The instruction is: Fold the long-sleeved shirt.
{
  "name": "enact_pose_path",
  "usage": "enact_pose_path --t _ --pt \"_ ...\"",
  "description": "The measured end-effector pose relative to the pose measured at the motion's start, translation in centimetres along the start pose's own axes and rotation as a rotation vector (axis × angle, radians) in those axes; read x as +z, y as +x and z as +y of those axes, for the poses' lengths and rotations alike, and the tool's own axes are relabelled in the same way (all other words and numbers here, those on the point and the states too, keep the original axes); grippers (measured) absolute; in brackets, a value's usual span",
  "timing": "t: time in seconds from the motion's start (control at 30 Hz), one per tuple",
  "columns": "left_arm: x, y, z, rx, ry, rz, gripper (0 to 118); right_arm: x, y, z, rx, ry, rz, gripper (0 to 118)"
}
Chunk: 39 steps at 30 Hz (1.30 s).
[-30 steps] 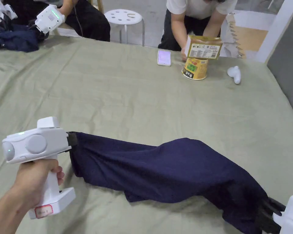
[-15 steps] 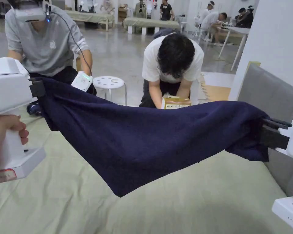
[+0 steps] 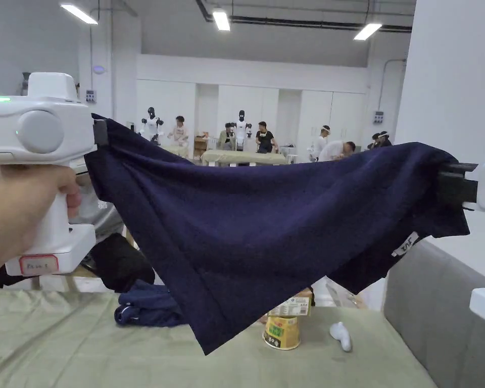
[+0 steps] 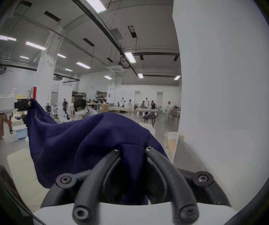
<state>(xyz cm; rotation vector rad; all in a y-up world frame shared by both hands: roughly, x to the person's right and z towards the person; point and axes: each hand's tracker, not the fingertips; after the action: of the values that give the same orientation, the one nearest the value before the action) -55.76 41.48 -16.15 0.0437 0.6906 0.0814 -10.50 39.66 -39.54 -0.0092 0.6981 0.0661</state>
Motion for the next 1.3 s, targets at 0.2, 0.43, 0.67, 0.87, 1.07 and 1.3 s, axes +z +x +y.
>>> enact_pose_path --t 0.2,0.43,0.67,0.87,1.07,1.3 --pt "-4.7 2.0 -0.2 -0.042 0.008 0.029 10 -6.3 0.4 0.9 -0.051 0.015 -0.073 12" --pt "-11.2 3.5 -5.2 -0.130 -0.058 0.069 10 -15.5 0.3 -3.3 0.001 -0.061 -0.116 12" --pt "-16.4 3.6 -17.0 -0.174 -0.257 0.045 10 -22.3 -0.5 -14.4 0.033 -0.247 -0.103 12" --pt "-17.1 3.6 -27.8 -0.224 -0.423 0.017 10 -23.7 -0.9 -26.2 0.009 -0.442 -0.093 12" --pt "-14.4 2.3 -36.6 -0.294 -0.575 -0.009 9 -20.4 -0.8 -36.2 0.018 -0.565 -0.067 12" --pt "-5.6 -0.8 -42.3 -0.152 -0.652 -0.014 9 -9.0 -1.9 -42.5 -0.003 -0.592 -0.018 12"
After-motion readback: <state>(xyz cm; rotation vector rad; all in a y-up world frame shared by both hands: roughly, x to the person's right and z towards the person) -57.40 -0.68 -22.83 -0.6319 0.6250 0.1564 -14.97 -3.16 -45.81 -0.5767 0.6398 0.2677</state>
